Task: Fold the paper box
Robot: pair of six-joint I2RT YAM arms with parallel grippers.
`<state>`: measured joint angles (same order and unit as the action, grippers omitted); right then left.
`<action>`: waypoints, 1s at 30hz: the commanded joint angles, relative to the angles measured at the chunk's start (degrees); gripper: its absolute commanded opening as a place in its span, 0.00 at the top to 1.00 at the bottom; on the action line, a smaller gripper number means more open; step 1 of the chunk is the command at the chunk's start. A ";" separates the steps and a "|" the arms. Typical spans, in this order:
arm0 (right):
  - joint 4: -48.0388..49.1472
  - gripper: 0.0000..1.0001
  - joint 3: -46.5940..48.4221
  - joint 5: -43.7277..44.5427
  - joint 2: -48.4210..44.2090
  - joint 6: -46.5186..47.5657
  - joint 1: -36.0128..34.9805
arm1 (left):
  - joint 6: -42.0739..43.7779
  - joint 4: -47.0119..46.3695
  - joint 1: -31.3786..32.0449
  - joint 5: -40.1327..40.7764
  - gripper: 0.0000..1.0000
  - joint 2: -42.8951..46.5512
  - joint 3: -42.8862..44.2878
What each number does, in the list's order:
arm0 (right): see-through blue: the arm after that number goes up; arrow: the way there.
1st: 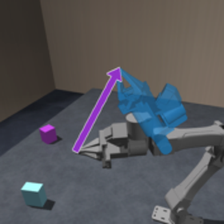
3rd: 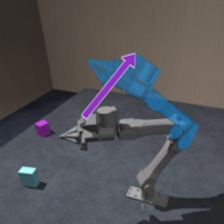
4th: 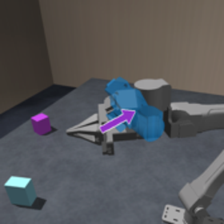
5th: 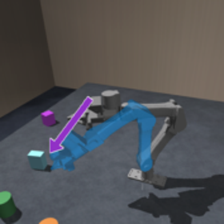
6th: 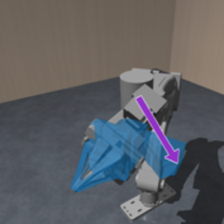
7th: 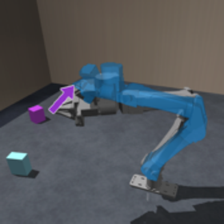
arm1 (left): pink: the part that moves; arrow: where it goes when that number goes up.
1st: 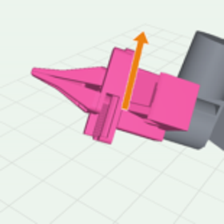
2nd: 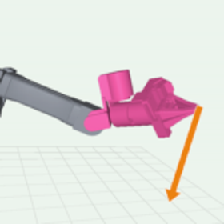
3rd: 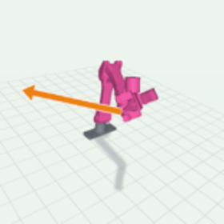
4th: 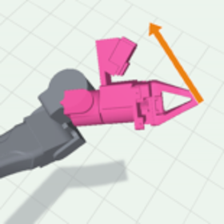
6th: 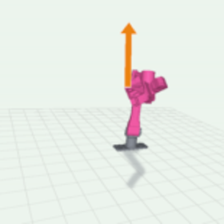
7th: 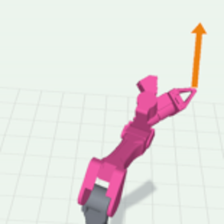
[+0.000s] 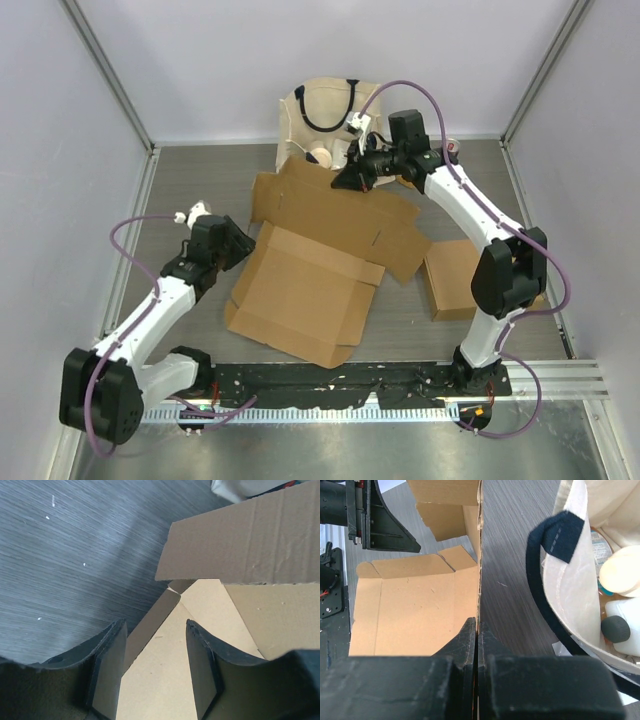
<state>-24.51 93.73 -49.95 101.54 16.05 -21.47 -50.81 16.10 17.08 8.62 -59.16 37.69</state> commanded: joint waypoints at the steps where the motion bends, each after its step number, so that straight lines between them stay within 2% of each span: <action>1: 2.80 0.99 2.42 -1.11 1.99 -0.85 1.34 | -1.04 -5.30 -0.21 0.33 0.47 -5.78 -0.69; 4: 2.63 0.99 2.77 0.56 2.79 0.20 1.52 | -2.28 0.30 -0.21 2.96 0.58 -7.73 0.62; 5: 2.63 0.99 2.94 1.08 3.22 0.38 1.61 | -1.50 0.34 0.05 3.41 0.59 -6.86 0.63; 9: 2.63 0.99 3.47 2.67 4.46 1.26 1.96 | 2.10 -0.98 4.26 8.60 0.50 2.79 -0.95; 12: 2.28 0.99 3.65 2.76 5.16 2.22 2.23 | 5.53 -3.25 4.80 4.93 0.50 8.96 -1.13; 13: 2.36 0.99 3.48 2.67 5.25 2.66 2.31 | 5.54 -5.61 4.72 3.78 0.54 9.67 -1.30; 14: 2.45 0.99 3.47 2.67 5.34 2.84 2.31 | 5.63 -6.86 4.80 2.46 0.64 9.76 -1.31; 15: 2.63 0.99 3.47 2.58 5.77 2.84 2.31 | 6.07 -8.35 4.80 -1.72 0.69 9.15 -1.04; 17: 2.71 0.99 3.56 2.41 5.95 2.93 2.31 | 6.16 -11.96 5.41 -4.05 0.80 5.13 -0.34; 20: 3.94 0.99 2.95 1.88 5.87 2.32 2.31 | 8.87 -12.67 7.60 -0.99 0.89 -2.94 3.43; 23: 5.26 0.99 1.98 1.53 5.25 1.61 2.31 | 13.35 -12.23 9.63 1.22 0.92 -10.41 9.40; 24: 5.44 0.99 1.98 1.53 5.25 1.61 2.31 | 13.89 -8.58 10.07 2.79 0.93 -12.54 13.51; 25: 5.44 0.99 1.98 1.53 5.34 1.53 2.31 | 13.98 -6.80 10.16 5.50 0.94 -15.09 15.64; 26: 5.61 0.99 1.98 1.44 5.25 1.52 2.40 | 14.15 -5.65 10.08 5.79 0.99 -17.11 17.40; 28: 5.79 0.99 1.81 1.09 5.25 1.35 2.40 | 13.11 -0.99 10.16 8.41 1.00 -21.87 21.97; 30: 5.79 0.99 1.28 1.09 5.08 1.70 2.40 | 12.31 -0.62 10.08 10.44 1.00 -23.63 23.47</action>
<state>-22.59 94.56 -47.70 107.44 17.69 -19.38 -39.53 12.12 27.33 12.19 -80.05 55.86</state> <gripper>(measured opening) 0.048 0.011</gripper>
